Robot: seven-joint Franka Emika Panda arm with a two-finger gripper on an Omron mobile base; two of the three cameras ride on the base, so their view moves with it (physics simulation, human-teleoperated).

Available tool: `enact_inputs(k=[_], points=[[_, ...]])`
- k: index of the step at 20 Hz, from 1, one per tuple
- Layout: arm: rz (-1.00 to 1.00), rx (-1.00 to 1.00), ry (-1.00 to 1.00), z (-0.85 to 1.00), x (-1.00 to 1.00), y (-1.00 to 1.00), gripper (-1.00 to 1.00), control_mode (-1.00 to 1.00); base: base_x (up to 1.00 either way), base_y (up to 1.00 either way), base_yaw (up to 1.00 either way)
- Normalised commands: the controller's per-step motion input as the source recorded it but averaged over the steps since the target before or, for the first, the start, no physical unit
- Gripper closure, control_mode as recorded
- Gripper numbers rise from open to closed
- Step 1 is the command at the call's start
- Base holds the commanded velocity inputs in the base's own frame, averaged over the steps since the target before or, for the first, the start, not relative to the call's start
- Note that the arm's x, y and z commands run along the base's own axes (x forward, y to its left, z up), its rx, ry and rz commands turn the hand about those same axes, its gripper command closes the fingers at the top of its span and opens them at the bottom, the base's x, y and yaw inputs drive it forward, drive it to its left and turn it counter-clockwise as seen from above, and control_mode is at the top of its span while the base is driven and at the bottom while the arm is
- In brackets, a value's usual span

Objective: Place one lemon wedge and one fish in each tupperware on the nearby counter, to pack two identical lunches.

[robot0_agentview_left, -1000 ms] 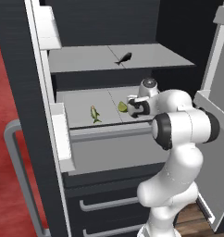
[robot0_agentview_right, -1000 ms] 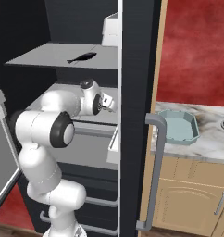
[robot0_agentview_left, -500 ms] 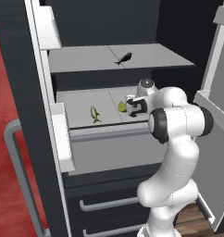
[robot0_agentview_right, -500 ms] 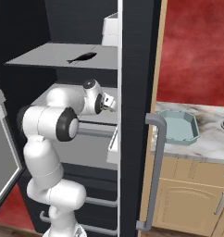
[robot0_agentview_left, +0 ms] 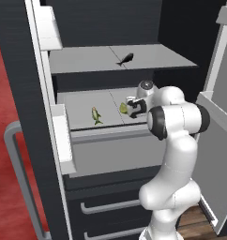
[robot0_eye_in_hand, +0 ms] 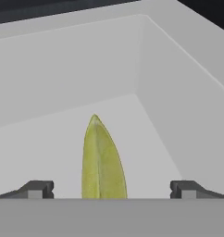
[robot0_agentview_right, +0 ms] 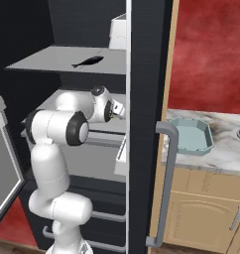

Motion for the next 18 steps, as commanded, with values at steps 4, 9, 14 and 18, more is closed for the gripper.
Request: enact_inputs(k=[4,9,14,18], points=[[0.0,0.0,0.0,-0.12,0.26,-0.03,-1.0,-1.0,0.0,0.0,0.0],[0.0,0.0,0.0,-0.12,0.23,-0.02,-1.0,-1.0,0.0,0.0,0.0],[0.0,0.0,0.0,-0.24,0.04,0.0,-1.0,-1.0,0.0,0.0,0.0],[0.0,0.0,0.0,-0.33,0.0,0.0,-1.0,-1.0,0.0,0.0,0.0]])
